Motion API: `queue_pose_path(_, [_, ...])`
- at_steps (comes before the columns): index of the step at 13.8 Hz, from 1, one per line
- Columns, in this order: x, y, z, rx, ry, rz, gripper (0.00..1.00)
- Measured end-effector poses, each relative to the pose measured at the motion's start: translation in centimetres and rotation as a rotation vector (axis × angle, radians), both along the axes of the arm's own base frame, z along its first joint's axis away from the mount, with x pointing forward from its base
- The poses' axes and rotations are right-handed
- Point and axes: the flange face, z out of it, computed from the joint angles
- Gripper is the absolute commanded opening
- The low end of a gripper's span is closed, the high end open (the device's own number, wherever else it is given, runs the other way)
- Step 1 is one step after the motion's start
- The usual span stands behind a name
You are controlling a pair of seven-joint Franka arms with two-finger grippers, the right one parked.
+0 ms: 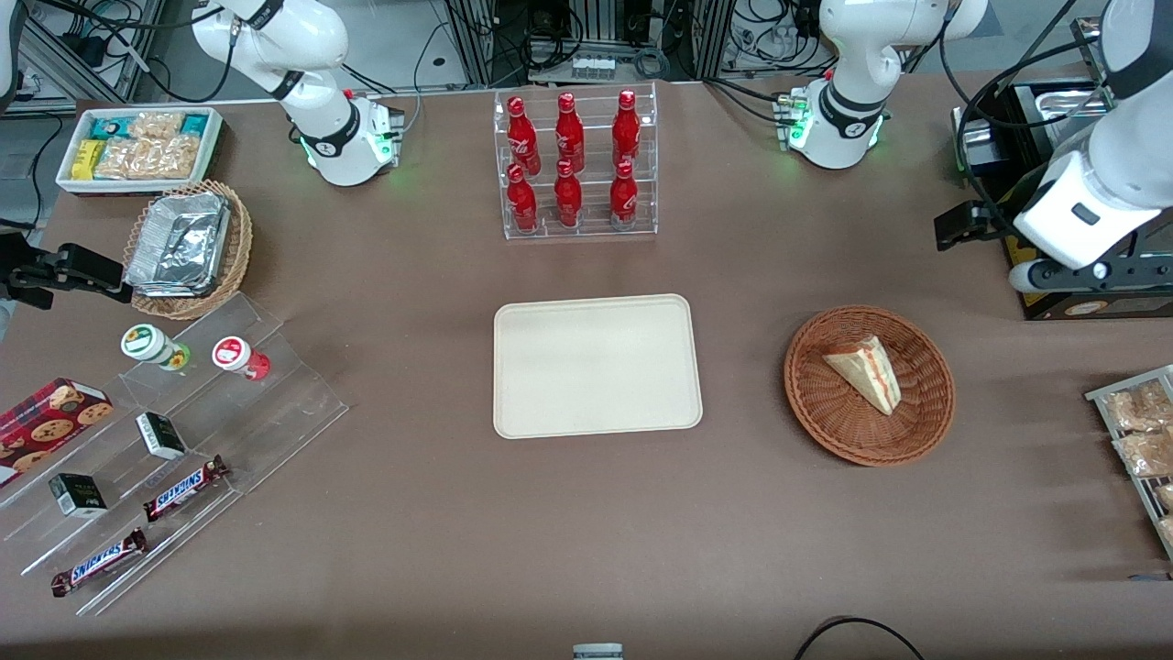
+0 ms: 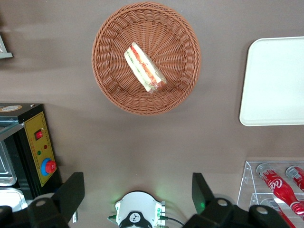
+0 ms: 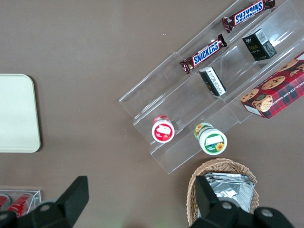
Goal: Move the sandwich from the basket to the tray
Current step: 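Move the left gripper over the sandwich in the wicker basket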
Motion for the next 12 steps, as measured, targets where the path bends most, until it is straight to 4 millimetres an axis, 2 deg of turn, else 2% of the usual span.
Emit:
queue_pose_path(3, [0.2, 0.0, -0.2, -0.001, -0.004, 0.0, 1.0])
queue_pose_path(5, [0.6, 0.0, -1.5, 0.001, 0.006, 0.0, 1.0])
queue_pose_path(12, [2.0, 0.0, -11.3, 0.001, 0.005, 0.001, 1.0])
